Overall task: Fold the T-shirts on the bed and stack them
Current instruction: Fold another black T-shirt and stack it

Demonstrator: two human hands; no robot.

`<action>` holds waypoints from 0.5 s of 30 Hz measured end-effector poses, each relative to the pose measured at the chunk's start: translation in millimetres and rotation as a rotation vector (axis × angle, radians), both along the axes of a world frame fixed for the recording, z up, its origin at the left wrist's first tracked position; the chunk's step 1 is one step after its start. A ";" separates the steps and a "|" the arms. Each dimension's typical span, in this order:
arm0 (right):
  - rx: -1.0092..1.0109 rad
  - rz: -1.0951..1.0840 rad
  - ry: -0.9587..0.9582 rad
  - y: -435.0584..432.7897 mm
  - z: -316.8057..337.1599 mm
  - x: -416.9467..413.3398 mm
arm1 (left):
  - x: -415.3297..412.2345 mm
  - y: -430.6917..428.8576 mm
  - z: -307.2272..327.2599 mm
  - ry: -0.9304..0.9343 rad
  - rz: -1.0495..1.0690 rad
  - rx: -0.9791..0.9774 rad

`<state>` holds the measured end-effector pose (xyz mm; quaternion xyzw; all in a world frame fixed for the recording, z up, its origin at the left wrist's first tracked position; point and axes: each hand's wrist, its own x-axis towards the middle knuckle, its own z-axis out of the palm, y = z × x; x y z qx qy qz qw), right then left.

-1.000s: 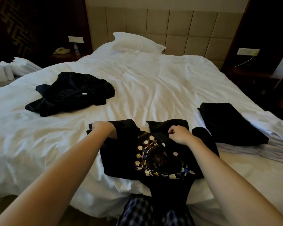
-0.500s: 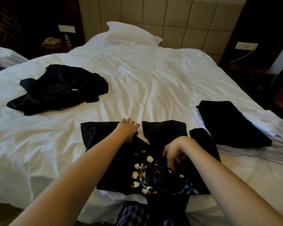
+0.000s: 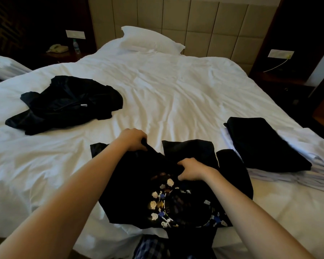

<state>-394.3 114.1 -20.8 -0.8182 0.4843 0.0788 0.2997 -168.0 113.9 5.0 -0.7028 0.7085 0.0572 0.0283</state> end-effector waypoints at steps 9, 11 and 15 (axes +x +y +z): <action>-0.540 -0.350 -0.360 -9.6 60.9 -17.0 | 5.2 11.8 66.6 0.378 0.085 -0.370; -0.342 -0.372 -0.627 -11.3 75.6 -18.1 | -0.2 12.9 82.1 0.525 0.092 -0.415; 0.121 -0.429 -0.953 -6.3 102.1 -22.8 | -10.1 15.3 103.6 0.758 0.094 -0.478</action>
